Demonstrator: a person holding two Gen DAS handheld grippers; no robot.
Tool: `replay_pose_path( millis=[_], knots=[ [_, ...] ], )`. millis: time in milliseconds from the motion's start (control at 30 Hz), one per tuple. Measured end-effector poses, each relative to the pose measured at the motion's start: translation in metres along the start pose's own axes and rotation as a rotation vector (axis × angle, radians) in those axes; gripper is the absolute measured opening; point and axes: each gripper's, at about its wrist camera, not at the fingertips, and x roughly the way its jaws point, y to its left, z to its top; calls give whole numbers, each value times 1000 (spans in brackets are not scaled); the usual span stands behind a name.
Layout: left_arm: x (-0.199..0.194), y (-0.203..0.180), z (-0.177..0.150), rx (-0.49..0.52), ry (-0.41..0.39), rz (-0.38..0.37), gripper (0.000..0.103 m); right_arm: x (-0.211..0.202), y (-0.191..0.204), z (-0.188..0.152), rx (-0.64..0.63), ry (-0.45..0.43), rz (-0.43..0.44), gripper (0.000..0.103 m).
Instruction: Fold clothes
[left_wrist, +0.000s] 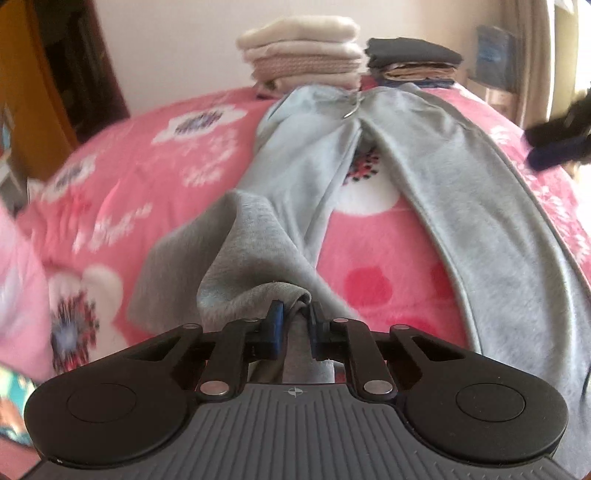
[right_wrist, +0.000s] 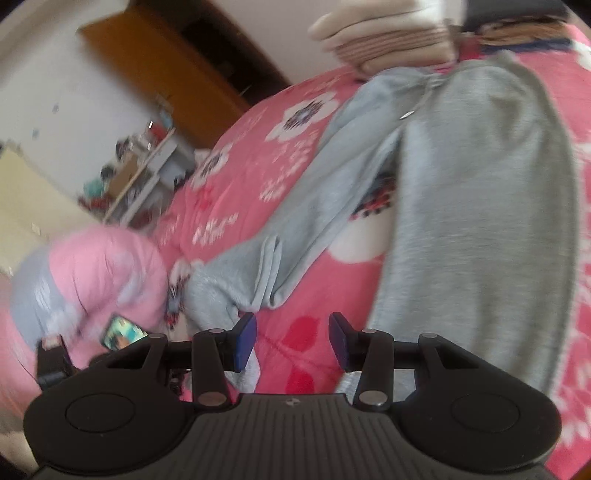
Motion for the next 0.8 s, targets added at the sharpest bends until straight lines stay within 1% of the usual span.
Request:
replay_pose_path(
  millis=[100, 167, 267, 300, 367, 433, 500, 533, 567, 600, 633, 700, 733, 767, 800],
  knots=[
    [1, -12, 18, 52, -2, 17, 11, -43, -8, 8, 4, -73, -6, 46],
    [1, -18, 33, 59, 24, 26, 10, -72, -16, 12, 11, -130, -1, 46],
    [1, -35, 59, 35, 111, -41, 10, -104, -30, 21, 46, -194, -17, 47],
    [1, -41, 66, 37, 144, -71, 10, -112, -33, 25, 56, -211, -23, 47],
    [9, -64, 72, 154, 254, -205, 12, -122, -34, 34, 55, -248, -26, 47],
    [15, -84, 75, 287, 357, -328, 17, -122, -30, 42, 42, -268, -22, 47],
    [16, -89, 76, 349, 382, -384, 23, -114, -24, 48, 15, -284, -26, 47],
    [13, -86, 79, 359, 364, -407, 29, -110, -21, 49, 4, -294, -35, 47],
    [10, -81, 83, 363, 343, -434, 32, -104, -18, 50, -9, -303, -40, 47],
    [4, -70, 87, 338, 311, -476, 34, -97, -15, 51, -22, -313, -47, 47],
    [-1, -58, 92, 308, 277, -517, 39, -89, -14, 51, -29, -318, -60, 47],
    [-10, -23, 101, 205, 207, -582, 44, -73, -14, 51, -29, -318, -91, 47],
    [-10, -6, 104, 154, 178, -584, 49, -62, -14, 52, -17, -306, -108, 47],
    [-9, 11, 106, 103, 149, -581, 50, -51, -14, 53, -3, -291, -125, 47],
    [-5, 31, 105, 49, 125, -548, 50, -40, -13, 57, 4, -275, -137, 47]
  ],
)
